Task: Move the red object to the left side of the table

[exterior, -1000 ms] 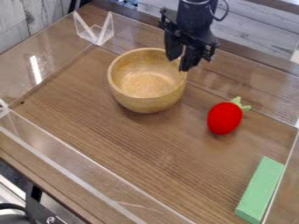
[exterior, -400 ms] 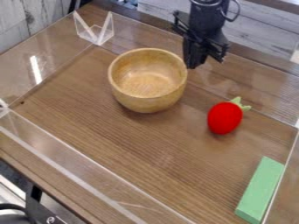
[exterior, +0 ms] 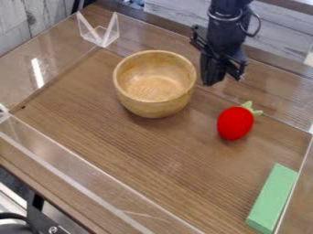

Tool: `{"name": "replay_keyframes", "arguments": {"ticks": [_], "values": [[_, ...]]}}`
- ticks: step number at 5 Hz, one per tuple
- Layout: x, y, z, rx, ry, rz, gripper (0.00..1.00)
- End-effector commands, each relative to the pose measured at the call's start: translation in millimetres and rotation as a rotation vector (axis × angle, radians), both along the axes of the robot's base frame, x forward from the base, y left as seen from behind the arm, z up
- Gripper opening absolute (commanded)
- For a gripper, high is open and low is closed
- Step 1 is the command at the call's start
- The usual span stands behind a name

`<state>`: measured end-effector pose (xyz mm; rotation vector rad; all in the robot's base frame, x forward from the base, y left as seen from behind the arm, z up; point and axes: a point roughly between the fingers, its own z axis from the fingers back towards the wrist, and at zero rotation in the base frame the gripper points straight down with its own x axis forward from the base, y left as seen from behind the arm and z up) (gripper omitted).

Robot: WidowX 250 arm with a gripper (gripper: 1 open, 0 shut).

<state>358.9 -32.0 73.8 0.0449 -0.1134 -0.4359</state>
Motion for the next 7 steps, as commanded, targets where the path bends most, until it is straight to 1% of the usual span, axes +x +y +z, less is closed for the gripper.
{"name": "replay_keyframes", "arguments": {"ticks": [1,2,3,4,5,6,7], "values": [[-0.6,-11,18.7,-0.018,-0.050,-0.067,0.00],[-5.6,-15,16.0,-0.029,-0.050,-0.101,0.00],[-9.5,-16,13.4,-0.038,-0.046,-0.133,1.00],[-12.5,-23,9.9,-0.043,-0.045,-0.112,1.00],[-17.3,-28,8.3,-0.048,-0.044,-0.087,0.00],[-18.8,-37,2.9,-0.053,-0.041,-0.168,1.00],[-20.1,-47,-1.7,-0.054,-0.041,-0.246,1.00]]}}
